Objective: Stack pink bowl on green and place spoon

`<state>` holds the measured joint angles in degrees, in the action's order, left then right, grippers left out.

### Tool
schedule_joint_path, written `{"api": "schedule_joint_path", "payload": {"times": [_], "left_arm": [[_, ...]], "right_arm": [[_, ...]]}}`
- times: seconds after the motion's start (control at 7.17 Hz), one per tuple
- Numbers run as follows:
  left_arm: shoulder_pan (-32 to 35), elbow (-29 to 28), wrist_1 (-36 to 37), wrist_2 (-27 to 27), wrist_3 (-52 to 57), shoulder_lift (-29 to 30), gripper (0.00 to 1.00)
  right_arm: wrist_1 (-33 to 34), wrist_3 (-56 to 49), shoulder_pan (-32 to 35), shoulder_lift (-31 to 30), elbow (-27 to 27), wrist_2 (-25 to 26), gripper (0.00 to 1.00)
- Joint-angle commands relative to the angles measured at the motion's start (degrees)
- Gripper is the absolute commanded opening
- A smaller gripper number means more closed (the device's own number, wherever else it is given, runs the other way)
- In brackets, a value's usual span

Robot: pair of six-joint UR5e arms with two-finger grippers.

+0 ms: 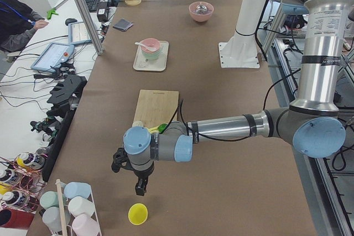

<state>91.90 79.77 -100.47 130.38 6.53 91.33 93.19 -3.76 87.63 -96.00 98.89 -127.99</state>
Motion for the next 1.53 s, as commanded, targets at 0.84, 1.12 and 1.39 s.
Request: {"api": "schedule_joint_path", "payload": {"times": [0.84, 1.12, 1.39], "left_arm": [[-0.06, 19.19, 12.14, 2.42, -6.0, -5.55, 0.98], [-0.06, 19.46, 12.23, 2.42, -6.08, -5.73, 0.98], [-0.06, 19.72, 12.23, 2.42, -6.09, -5.9, 0.98]], "right_arm": [[-0.02, -0.02, 0.0, 0.11, 0.33, -2.08, 1.0], [-0.02, -0.02, 0.0, 0.11, 0.16, -2.09, 1.0], [0.06, -0.02, 0.0, 0.11, -0.02, -2.27, 1.0]]}}
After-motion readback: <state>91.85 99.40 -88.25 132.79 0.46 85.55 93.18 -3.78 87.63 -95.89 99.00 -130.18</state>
